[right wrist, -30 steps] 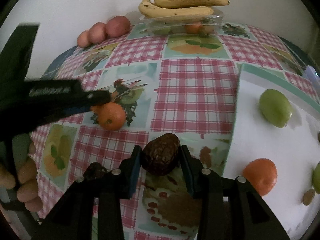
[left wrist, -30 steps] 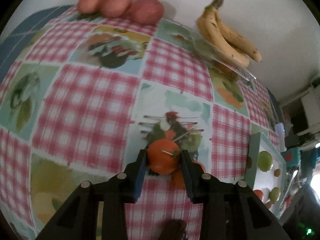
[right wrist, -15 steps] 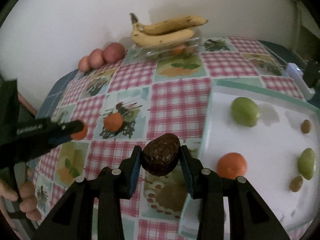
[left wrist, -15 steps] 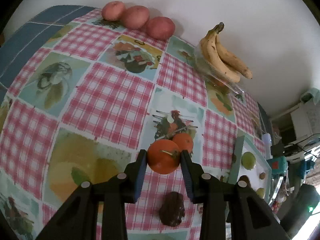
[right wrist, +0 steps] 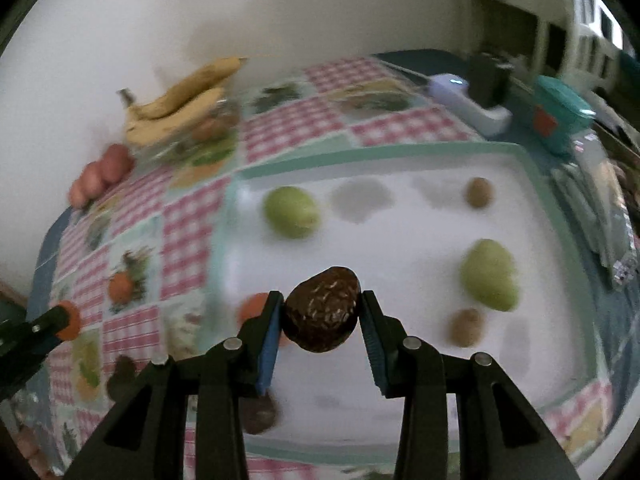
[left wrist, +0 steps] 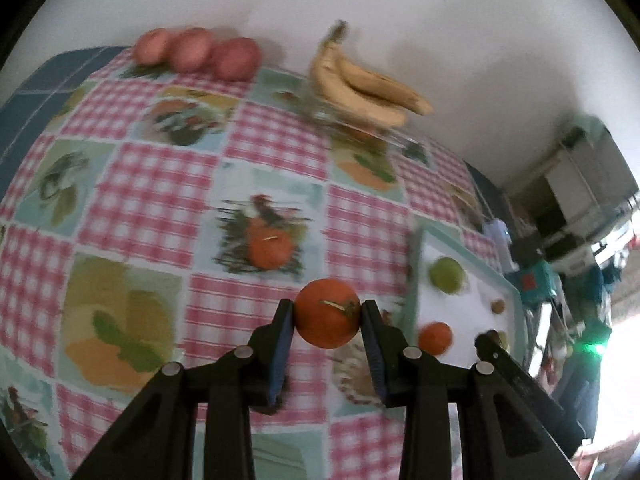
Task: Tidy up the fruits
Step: 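Carry the avocado and orange into the white tray and open both tools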
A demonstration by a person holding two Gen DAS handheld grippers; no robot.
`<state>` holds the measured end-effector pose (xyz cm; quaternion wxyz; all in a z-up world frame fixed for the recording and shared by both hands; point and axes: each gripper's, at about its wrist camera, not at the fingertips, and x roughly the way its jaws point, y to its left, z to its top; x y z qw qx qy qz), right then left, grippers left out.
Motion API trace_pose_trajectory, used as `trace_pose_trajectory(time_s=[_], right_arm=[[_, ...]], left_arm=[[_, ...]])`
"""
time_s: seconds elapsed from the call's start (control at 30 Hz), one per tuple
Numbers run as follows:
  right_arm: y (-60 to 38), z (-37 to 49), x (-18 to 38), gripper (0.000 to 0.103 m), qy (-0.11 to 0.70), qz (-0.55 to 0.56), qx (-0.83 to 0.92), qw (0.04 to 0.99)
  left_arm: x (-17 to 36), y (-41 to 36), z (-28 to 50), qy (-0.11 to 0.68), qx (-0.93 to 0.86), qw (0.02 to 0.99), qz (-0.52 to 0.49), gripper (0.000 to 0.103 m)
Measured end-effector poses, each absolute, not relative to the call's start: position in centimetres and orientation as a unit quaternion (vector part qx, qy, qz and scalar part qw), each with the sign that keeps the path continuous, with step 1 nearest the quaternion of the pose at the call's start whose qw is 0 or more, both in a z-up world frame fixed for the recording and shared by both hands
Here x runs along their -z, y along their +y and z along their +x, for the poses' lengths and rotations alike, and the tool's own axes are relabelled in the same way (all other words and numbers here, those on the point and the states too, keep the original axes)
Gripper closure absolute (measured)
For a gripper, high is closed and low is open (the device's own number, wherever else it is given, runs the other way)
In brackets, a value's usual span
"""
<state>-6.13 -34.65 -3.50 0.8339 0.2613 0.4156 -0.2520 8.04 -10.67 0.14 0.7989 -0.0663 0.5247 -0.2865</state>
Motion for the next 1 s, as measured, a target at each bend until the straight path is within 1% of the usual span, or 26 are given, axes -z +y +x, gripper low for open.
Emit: trace_pose_trajectory(time_s=[0.13, 0.3, 0.5, 0.67, 0.87, 1.0], right_arm=[[-36.6, -7.8, 3.9, 0.063, 0.417, 0.269, 0.283, 0.821], [-38.4, -9.8, 3.2, 0.063, 0.397, 0.286, 0.303, 0.818], [-40.0, -10.3, 2.9, 0.063, 0.377, 0.304, 0.306, 0.82], [-41.4, -9.0, 3.4, 0.063, 0.392, 0.294, 0.28, 0.826], [-43.0, -7.9, 3.8, 0.063, 0.421, 0.229, 0.266, 0.836], [-43.8, -6.8, 4.1, 0.063, 0.431, 0.216, 0.246, 0.841]], left_arm=[[-0.4, -13.6, 6.0, 0.525, 0.33, 0.783, -0.049, 0.067], [-0.5, -17.8, 3.3, 0.515, 0.383, 0.767, -0.008, 0.067], [0.7, -21.5, 1.3, 0.519, 0.417, 0.746, 0.011, 0.067], [2.3, -24.4, -0.1, 0.521, 0.432, 0.735, 0.047, 0.067], [3.9, -26.3, -0.6, 0.526, 0.433, 0.729, 0.071, 0.067], [4.7, -27.4, -0.9, 0.521, 0.429, 0.732, 0.095, 0.067]])
